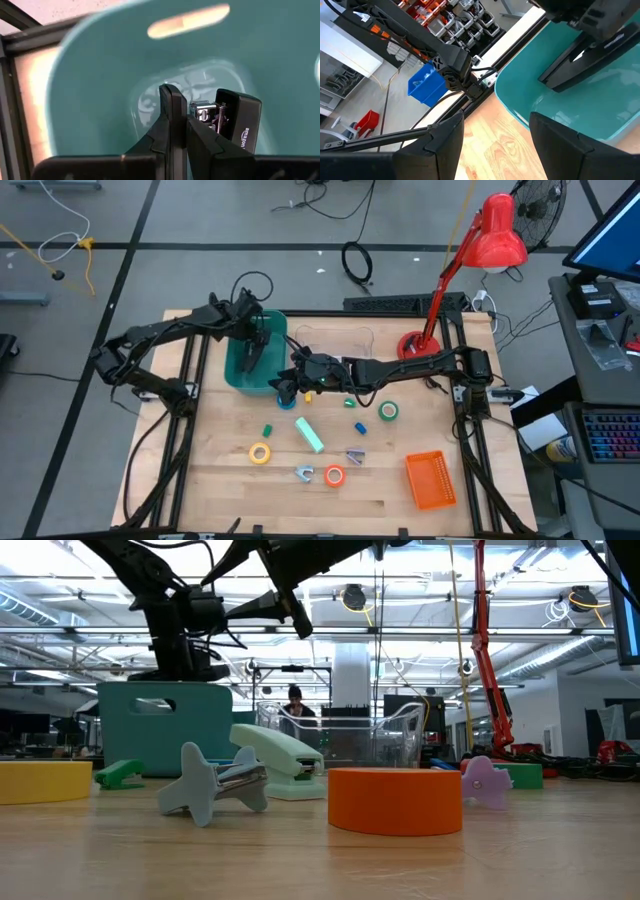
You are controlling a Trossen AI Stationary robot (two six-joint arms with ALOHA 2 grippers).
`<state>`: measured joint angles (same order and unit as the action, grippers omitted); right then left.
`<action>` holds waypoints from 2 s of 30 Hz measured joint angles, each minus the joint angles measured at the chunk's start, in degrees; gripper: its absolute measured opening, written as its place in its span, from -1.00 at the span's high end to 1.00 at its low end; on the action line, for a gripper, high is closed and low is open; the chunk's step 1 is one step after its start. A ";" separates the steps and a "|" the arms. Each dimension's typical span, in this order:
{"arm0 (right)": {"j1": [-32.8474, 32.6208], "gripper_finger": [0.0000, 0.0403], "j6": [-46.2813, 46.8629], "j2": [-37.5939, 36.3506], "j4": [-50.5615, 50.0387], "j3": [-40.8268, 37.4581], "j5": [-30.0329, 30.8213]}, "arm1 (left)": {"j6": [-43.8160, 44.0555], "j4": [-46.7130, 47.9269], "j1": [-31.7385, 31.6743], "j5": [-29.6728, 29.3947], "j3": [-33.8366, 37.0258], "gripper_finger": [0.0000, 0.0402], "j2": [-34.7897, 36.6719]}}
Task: Pick and place Stapler, Stapler remover, tape
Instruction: Put the black stapler into the green bin, then put the light green stapler into the green bin
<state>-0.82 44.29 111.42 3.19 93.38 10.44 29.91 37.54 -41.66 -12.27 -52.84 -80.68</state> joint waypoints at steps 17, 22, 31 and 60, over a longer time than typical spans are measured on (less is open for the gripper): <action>0.00 -0.09 0.48 0.00 -0.01 0.00 0.02 | 0.61 -1.19 2.15 -0.21 0.00 0.68 -5.72; 0.00 -0.09 0.48 0.00 -0.01 0.00 0.02 | 0.36 -1.18 2.15 1.47 0.00 0.64 -7.55; 0.00 -0.09 0.48 0.00 -0.01 0.00 0.02 | -0.98 -1.75 2.15 3.20 0.00 0.58 -6.91; -0.02 -0.09 -10.23 -0.33 -13.73 0.00 -13.66 | -9.78 17.02 6.12 13.76 -7.06 0.00 36.99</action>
<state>-0.84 34.06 111.09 -10.54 93.38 -3.22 20.14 54.56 -35.54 1.50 -59.90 -43.69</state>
